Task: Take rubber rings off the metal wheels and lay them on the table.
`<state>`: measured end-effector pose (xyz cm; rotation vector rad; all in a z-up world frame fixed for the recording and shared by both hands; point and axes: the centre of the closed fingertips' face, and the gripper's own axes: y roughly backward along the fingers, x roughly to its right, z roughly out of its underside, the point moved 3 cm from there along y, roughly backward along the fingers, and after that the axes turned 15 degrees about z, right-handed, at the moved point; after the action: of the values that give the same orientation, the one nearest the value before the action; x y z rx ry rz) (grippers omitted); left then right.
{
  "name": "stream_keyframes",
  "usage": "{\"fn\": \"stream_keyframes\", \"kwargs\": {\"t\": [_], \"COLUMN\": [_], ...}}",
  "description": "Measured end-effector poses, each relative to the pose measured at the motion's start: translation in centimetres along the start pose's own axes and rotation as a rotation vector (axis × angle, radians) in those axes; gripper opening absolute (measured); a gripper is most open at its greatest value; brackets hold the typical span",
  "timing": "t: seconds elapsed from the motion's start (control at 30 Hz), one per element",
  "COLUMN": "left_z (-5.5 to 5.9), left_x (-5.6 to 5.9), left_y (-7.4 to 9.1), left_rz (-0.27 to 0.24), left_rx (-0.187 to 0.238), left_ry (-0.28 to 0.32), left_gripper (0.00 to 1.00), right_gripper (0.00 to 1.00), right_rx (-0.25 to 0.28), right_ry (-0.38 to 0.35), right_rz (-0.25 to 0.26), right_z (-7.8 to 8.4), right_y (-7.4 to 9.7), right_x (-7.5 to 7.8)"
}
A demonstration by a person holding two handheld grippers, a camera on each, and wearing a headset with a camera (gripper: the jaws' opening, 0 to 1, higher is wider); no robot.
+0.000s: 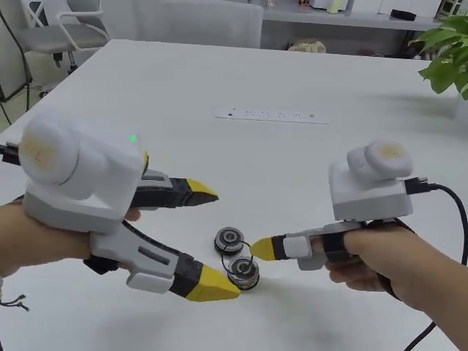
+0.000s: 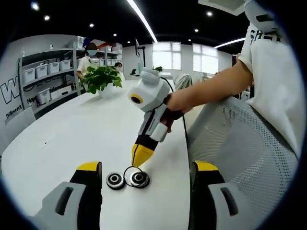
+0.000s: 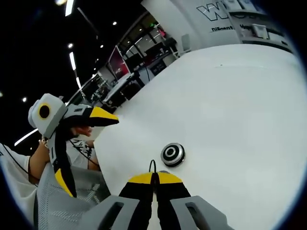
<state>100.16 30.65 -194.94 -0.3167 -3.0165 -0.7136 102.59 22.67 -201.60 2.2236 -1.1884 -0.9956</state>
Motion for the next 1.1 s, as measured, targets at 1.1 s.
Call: {"fn": "stream_keyframes", "kwargs": {"t": [1.1], "left_z": [3.6], "left_x": [4.1], "left_y": [5.8], "left_rz": [-0.27], "left_rx": [0.107], "left_ry": [0.12], "left_gripper": [0.93], "right_gripper": [0.0], "right_rx": [0.095], "right_ry": [0.069], "right_rz": [-0.102], "right_z": [-1.3], "right_y": [0.0], "right_x": [-3.5]}}
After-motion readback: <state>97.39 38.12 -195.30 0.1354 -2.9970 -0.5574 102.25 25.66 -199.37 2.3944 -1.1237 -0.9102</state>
